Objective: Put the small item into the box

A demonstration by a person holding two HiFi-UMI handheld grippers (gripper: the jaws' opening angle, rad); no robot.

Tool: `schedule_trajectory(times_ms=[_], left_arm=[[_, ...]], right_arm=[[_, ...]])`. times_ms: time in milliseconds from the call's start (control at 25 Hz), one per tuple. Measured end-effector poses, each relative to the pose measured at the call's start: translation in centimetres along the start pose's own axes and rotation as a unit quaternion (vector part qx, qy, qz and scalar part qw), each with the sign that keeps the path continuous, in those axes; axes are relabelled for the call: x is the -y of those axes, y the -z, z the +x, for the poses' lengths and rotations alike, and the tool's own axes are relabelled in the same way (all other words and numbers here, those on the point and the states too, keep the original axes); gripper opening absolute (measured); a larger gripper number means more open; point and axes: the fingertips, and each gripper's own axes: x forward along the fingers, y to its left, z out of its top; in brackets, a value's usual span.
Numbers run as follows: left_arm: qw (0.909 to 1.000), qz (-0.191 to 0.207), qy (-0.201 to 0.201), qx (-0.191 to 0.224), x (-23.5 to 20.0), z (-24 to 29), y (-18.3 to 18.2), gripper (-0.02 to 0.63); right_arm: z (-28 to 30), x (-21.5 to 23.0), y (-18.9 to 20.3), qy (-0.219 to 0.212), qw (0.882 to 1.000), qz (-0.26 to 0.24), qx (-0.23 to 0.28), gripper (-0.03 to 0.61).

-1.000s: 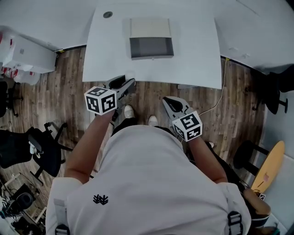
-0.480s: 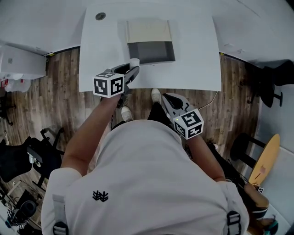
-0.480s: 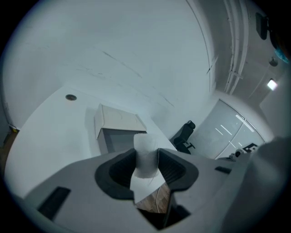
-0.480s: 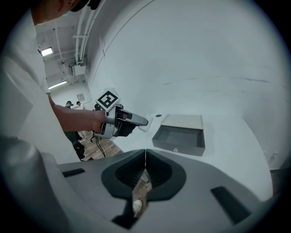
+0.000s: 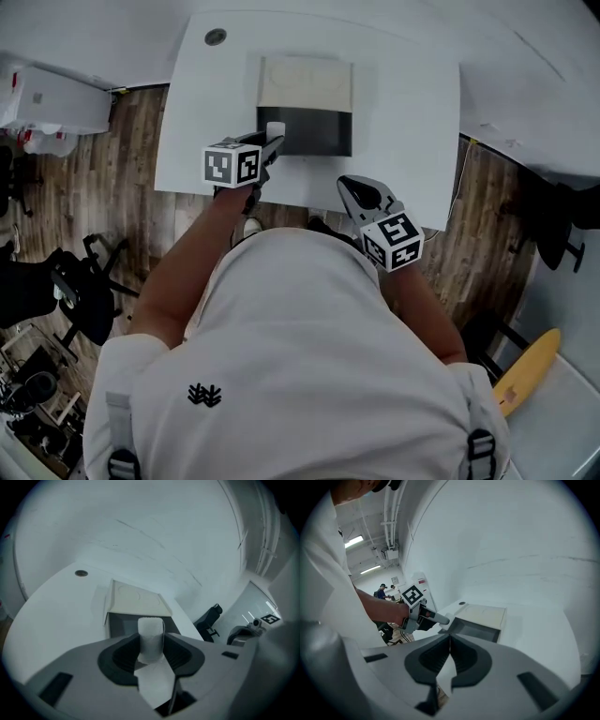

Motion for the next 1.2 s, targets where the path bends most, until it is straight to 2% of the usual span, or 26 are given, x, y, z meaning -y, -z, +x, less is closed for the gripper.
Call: schedule_trajectory(times_ms=[200, 480, 760, 1000, 1200], left_arm=[[0.9975, -0.012, -0.06, -0.035, -2.0, 3.0, 0.7, 0.16], [0.9869, -0.017, -0.129, -0.096, -4.3, 4.8, 1.5, 0.16], [0.9782, -0.024, -0.153, -0.138, -4.9, 5.6, 2.3, 0.16], [0.9669, -0.014, -0.174, -0.187, -5.0, 6.1, 2.9, 0.161], [0.9605, -0.013, -0.182, -0.21, -4.9, 6.5, 3.5, 0.164]], right_arm=[[0.4, 3.6, -0.3, -0.035, 0.999, 0.006, 0.0, 0.008], [0.8, 6.8, -0.9, -0.059, 0.998, 0.022, 0.008, 0.008], [1.2, 9.0, -0.2, -0.07, 0.997, 0.046, 0.006, 0.008], [1.6, 10.0, -0.5, -0.077, 0.995, 0.056, 0.008, 0.008], [1.7, 10.5, -0.3, -0.079, 0.995, 0.063, 0.008, 0.008]])
